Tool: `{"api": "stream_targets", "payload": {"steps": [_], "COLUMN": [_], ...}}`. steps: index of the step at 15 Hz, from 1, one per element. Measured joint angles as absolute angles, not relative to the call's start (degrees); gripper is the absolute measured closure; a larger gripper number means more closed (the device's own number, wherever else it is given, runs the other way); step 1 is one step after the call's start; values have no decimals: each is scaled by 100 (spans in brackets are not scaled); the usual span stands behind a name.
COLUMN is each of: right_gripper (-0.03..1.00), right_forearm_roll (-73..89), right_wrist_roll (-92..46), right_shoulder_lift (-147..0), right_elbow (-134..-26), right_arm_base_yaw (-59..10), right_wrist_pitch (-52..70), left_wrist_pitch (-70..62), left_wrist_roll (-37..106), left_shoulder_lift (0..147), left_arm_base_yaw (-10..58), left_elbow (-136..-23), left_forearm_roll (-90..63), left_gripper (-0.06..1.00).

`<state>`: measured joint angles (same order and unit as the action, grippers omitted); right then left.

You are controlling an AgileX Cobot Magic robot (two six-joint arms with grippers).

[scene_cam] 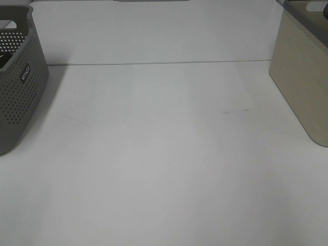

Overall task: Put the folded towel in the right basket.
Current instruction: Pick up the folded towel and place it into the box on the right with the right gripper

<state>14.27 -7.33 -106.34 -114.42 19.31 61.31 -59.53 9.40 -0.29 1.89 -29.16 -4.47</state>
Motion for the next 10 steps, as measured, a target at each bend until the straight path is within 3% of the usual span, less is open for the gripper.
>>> {"api": "stream_targets", "payload": {"steps": [4, 6, 8, 10], "right_gripper": [93, 87, 66, 36], "right_forearm_roll": [1409, 1255, 1175, 1186], "right_wrist_roll": [-579, -361, -275, -269], "right_shoulder_lift": [-11081, -11367, -11591, -11614], "right_elbow": [-11442, -11442, -11442, -11442], "right_arm_base_yaw": [1937, 1937, 1937, 1937], "right_wrist_pitch": [6406, 6526, 6646, 6761], "left_wrist_pitch": [-5953, -5953, -5953, -5953], "left_wrist_roll": [940, 940, 940, 940], "left_shoulder_lift": [-29, -29, -29, -29], "left_arm_base_yaw": [189, 189, 189, 189], "left_elbow": [-2916, -2916, -2916, -2916], "left_forearm_roll": [-447, -447, -447, -447], "left_gripper": [-4, -4, -4, -4]}}
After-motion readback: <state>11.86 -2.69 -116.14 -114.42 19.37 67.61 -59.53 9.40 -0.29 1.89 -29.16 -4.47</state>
